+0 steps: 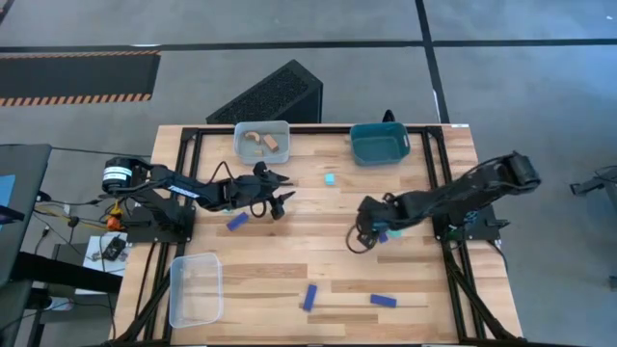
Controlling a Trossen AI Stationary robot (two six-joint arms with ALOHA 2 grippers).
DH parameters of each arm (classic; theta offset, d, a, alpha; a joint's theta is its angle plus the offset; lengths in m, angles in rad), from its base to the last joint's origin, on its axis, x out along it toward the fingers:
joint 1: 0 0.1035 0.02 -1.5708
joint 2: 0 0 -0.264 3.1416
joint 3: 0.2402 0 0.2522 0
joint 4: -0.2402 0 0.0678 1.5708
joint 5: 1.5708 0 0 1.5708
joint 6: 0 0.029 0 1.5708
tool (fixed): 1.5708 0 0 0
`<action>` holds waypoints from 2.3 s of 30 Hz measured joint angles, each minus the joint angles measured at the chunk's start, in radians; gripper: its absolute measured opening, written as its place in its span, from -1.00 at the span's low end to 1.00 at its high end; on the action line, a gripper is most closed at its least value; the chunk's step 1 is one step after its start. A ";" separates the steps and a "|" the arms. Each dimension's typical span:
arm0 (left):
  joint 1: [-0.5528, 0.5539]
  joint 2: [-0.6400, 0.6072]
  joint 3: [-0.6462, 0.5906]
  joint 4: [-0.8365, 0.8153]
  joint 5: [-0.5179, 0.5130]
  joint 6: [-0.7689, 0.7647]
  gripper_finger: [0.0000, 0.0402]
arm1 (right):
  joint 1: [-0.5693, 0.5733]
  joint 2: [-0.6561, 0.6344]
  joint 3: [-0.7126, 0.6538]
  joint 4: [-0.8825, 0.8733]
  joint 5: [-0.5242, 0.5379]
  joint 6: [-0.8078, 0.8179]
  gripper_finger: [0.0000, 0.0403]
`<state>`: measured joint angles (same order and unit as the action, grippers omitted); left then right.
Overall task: Sort & place blocks by color
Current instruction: Put the violet block into the blue bin
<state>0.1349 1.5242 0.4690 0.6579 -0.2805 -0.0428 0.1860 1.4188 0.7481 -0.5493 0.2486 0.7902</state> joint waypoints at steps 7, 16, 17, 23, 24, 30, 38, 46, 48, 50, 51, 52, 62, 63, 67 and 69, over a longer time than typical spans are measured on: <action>-0.001 0.000 0.000 0.007 0.126 -0.003 0.14 | 0.118 -0.057 0.000 -0.223 0.017 0.251 0.09; -0.001 0.000 0.000 0.065 0.144 0.014 0.14 | 0.268 -0.057 -0.001 -0.283 0.016 0.520 0.09; -0.001 0.000 0.000 0.068 0.144 0.014 0.14 | 0.284 -0.057 -0.001 -0.284 0.016 0.542 0.09; -0.007 0.000 0.000 0.067 0.144 0.007 0.14 | 0.357 -0.057 -0.001 -0.285 0.015 0.650 0.09; -0.011 0.000 0.000 0.067 0.143 0.008 0.14 | 0.365 -0.057 0.000 -0.285 0.015 0.665 0.09; -0.031 0.000 0.000 0.091 0.144 0.012 0.14 | 0.403 -0.056 -0.001 -0.285 0.041 0.711 0.09; -0.048 0.000 0.000 0.112 0.143 0.001 0.14 | 0.442 -0.056 -0.003 -0.283 0.170 0.755 0.09; -0.047 0.000 0.000 0.122 0.142 0.002 0.14 | 0.443 -0.056 -0.138 -0.164 0.198 0.883 0.09; -0.047 0.000 0.000 0.121 0.142 0.002 0.14 | 0.443 -0.055 -0.168 -0.106 0.199 0.884 0.09; -0.047 0.000 0.000 0.121 0.141 0.004 0.14 | 0.443 -0.056 -0.198 -0.049 0.200 0.880 0.09; -0.047 0.000 0.000 0.121 0.135 0.006 0.14 | 0.440 -0.056 -0.212 -0.027 0.200 0.880 0.09; -0.047 0.000 0.000 0.121 0.133 0.009 0.14 | 0.438 -0.056 -0.225 -0.016 0.200 0.880 0.09; -0.046 0.000 0.000 0.120 0.097 0.012 0.14 | 0.368 -0.059 -0.264 0.001 0.201 0.805 0.09; -0.046 0.000 0.000 0.120 0.097 0.012 0.14 | 0.359 -0.059 -0.264 0.001 0.201 0.790 0.09; -0.046 0.000 0.000 0.120 0.090 0.012 0.14 | 0.322 -0.058 -0.267 0.016 0.203 0.734 0.09; -0.045 0.000 0.000 0.120 0.087 0.013 0.14 | 0.305 -0.057 -0.268 0.048 0.203 0.703 0.09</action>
<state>0.0895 1.5242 0.4690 0.7784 -0.1931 -0.0296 0.4915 1.3613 0.4801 -0.5010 0.4519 1.4931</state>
